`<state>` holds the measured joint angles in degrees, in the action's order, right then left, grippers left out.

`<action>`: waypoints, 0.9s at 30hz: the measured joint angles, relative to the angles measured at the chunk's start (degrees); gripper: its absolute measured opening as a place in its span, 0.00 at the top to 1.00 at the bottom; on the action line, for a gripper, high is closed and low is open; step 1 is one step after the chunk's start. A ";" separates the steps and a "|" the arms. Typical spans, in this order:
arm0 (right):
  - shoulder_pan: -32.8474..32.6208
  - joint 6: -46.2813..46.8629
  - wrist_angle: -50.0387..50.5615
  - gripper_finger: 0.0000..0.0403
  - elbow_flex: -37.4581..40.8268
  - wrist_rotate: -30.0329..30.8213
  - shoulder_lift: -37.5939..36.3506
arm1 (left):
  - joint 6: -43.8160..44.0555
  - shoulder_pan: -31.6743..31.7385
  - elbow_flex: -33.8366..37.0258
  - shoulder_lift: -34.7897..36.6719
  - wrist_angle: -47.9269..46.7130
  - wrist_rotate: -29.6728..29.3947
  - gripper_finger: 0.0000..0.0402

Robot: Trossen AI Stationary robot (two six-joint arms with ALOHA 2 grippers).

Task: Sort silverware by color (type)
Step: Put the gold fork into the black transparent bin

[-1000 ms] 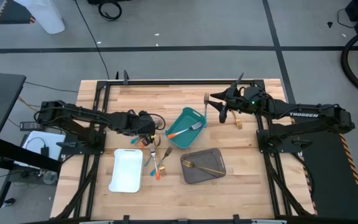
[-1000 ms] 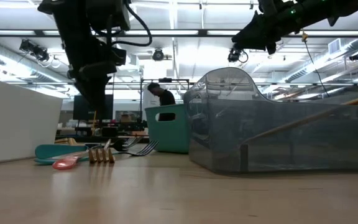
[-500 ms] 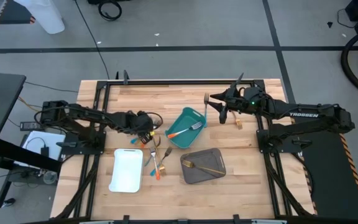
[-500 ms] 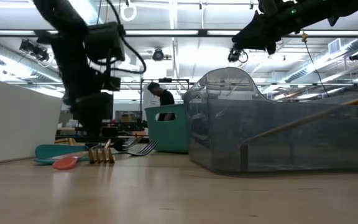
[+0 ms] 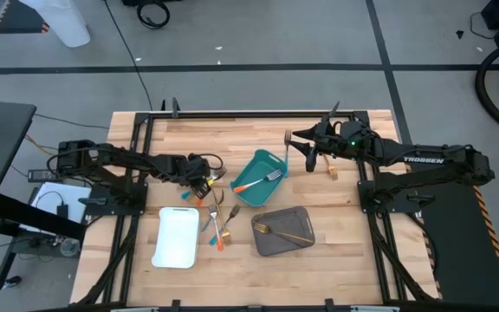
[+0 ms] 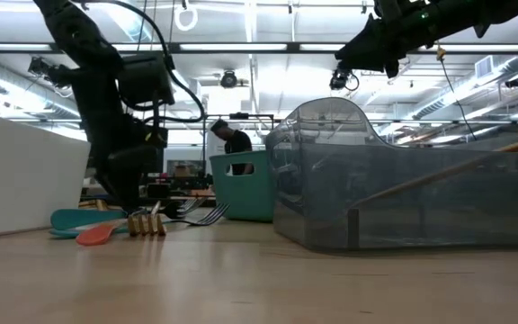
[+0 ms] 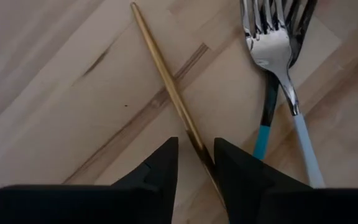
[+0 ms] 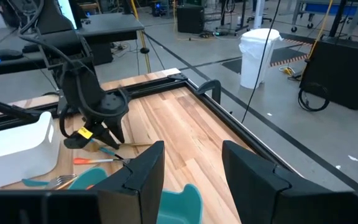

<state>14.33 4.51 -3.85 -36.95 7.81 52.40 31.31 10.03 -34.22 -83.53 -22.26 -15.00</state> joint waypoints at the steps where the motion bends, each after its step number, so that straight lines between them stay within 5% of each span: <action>1: -0.02 0.00 0.01 0.57 0.00 0.00 0.00 | -0.29 0.23 0.00 0.00 0.02 0.58 0.75; 10: 0.00 0.00 0.03 0.57 0.00 0.00 -0.01 | -0.92 0.78 -0.07 -0.33 0.19 1.27 0.95; 27: -0.02 -0.17 0.16 0.57 0.00 0.00 -0.01 | -3.52 0.69 -1.65 3.55 0.86 0.25 0.96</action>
<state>14.31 4.34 -3.68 -36.95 7.81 52.39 27.79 10.72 -35.87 -79.98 -21.40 -14.76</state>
